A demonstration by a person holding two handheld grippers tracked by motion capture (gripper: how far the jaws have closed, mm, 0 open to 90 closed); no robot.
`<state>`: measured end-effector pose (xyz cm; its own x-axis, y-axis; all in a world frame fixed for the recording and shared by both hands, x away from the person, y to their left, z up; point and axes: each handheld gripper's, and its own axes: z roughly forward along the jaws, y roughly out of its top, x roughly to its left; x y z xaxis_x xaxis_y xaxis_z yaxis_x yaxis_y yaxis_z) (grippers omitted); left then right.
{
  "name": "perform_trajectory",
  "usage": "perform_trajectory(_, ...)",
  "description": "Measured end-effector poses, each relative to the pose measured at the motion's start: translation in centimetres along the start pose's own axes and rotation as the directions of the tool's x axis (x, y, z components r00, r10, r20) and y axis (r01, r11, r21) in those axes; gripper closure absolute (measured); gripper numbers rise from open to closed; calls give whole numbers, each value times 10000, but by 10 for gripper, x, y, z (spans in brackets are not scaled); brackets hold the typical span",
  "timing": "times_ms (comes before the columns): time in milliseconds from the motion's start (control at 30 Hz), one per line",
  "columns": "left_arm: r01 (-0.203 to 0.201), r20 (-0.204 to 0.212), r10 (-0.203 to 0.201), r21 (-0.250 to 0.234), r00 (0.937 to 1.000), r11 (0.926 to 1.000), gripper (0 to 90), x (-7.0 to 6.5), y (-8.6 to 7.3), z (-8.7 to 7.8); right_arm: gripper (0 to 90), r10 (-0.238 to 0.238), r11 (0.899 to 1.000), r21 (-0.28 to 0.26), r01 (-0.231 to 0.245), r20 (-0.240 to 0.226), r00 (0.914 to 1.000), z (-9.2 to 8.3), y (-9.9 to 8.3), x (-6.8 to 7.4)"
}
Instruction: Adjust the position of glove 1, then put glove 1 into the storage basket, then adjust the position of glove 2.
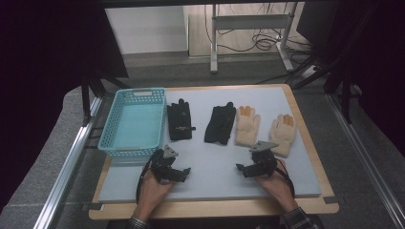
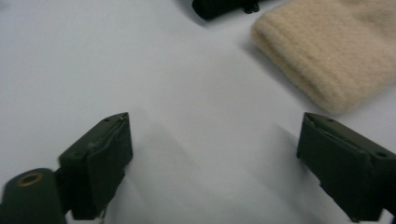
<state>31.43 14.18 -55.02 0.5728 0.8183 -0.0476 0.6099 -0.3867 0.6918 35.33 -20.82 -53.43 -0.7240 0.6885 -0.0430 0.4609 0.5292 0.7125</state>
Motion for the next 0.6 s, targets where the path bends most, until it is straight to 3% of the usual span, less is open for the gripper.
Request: perform_trajectory(600, 3, -7, -3, -26, 10000, 10000, 10, 0, 0, 0, 92, 8, 10000, 73, -9, 38, 10000, 0, 0, 1)
